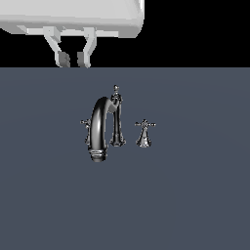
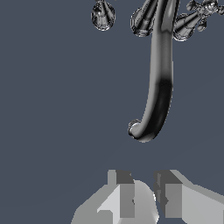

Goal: Turn on the faucet by rotating a designated handle.

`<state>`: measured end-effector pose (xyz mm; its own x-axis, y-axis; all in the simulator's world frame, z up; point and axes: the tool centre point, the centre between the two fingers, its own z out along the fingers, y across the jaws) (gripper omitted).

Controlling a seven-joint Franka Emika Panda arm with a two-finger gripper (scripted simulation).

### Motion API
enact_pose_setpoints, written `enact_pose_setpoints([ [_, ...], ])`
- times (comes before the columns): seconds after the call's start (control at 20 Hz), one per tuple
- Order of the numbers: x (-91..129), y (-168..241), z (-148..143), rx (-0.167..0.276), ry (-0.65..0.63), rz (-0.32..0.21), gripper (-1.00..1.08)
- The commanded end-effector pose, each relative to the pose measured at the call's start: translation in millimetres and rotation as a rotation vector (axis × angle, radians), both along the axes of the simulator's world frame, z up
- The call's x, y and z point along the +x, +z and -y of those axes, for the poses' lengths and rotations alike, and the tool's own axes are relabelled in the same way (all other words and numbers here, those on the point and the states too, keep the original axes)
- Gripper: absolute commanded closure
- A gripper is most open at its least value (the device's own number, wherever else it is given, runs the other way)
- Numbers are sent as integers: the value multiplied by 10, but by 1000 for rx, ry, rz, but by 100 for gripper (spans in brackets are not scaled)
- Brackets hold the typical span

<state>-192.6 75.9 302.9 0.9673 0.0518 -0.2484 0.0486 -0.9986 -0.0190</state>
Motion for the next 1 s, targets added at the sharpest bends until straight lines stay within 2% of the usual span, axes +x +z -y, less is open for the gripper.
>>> enact_pose_setpoints([
  [0.0, 174, -311, 99, -49, -25, 1, 73],
  [0.05, 202, -454, -33, -55, -21, -1, 82],
  [0.1, 392, -444, -117, -62, -36, 41, 76],
  [0.15, 502, -517, -217, -46, -60, 50, 74],
  [0.2, 559, -641, -314, -33, 37, 56, 92],
  [0.25, 597, -814, -160, -45, 44, 46, 80],
  [0.35, 854, -950, -287, -60, 129, 96, 77],
  [0.4, 997, -1044, -155, -66, 104, 112, 93],
  [0.45, 1046, -1169, -343, -60, 203, 120, 84],
  [0.5, 1009, -1164, -455, -58, 228, 122, 84],
  [0.65, 1459, -1349, -432, -102, 288, 202, 51],
  [0.7, 1408, -1461, -923, -94, 360, 220, 21],
  [0.75, 1485, -1614, -718, -114, 395, 208, -5],
  [0.8, 1669, -1670, -651, -101, 375, 240, -24],
  [0.85, 1533, -1961, -585, -89, 329, 207, -39],
  [0.9, 1645, -2020, -1089, -71, 420, 246, 34],
  [0.95, 1555, -1942, -1271, -63, 456, 262, 34],
])
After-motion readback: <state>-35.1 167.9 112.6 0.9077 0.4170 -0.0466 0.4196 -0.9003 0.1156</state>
